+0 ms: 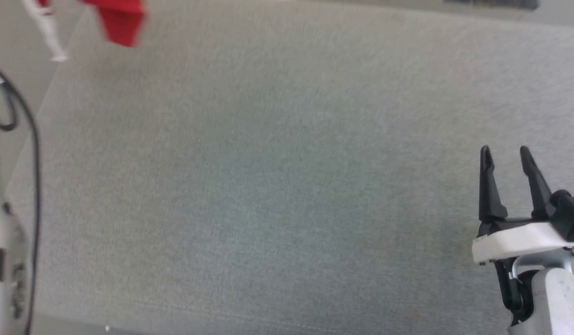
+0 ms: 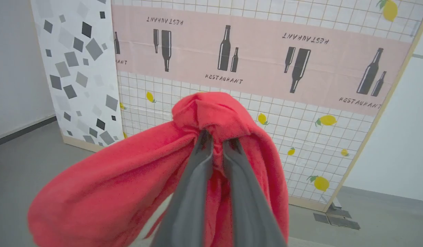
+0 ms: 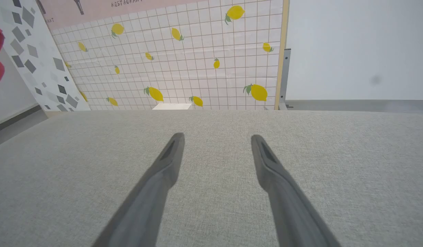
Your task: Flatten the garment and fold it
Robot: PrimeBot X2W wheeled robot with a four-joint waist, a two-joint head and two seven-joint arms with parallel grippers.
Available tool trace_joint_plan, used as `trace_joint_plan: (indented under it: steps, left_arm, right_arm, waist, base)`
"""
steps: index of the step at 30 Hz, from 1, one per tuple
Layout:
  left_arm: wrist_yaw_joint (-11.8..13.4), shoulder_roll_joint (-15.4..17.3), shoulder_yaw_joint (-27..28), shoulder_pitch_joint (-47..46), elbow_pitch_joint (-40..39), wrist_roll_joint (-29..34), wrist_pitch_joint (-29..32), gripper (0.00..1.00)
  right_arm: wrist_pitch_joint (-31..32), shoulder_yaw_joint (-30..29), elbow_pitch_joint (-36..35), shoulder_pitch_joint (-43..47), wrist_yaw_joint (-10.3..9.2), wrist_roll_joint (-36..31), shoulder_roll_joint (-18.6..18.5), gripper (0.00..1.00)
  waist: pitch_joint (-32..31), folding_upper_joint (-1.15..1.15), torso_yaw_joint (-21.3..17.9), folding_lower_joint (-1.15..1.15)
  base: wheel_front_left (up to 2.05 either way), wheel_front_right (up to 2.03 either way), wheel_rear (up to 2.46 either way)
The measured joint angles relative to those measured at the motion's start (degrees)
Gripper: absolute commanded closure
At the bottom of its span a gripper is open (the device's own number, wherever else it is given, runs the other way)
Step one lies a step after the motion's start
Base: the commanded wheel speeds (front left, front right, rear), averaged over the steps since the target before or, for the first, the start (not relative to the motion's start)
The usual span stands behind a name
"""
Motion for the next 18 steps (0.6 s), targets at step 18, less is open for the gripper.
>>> trace_joint_plan:
  steps: [18]
  left_arm:
    - [-6.2, -17.2, -10.6, 5.1, 1.7, -7.4, -0.6, 1.0]
  right_arm:
    - [-1.7, -1.3, 5.5, 0.9, 0.0, 2.1, 0.1, 0.0]
  waist:
    - [-8.5, 0.0, -8.9, 0.0]
  base:
    - [0.0, 0.0, 0.0]
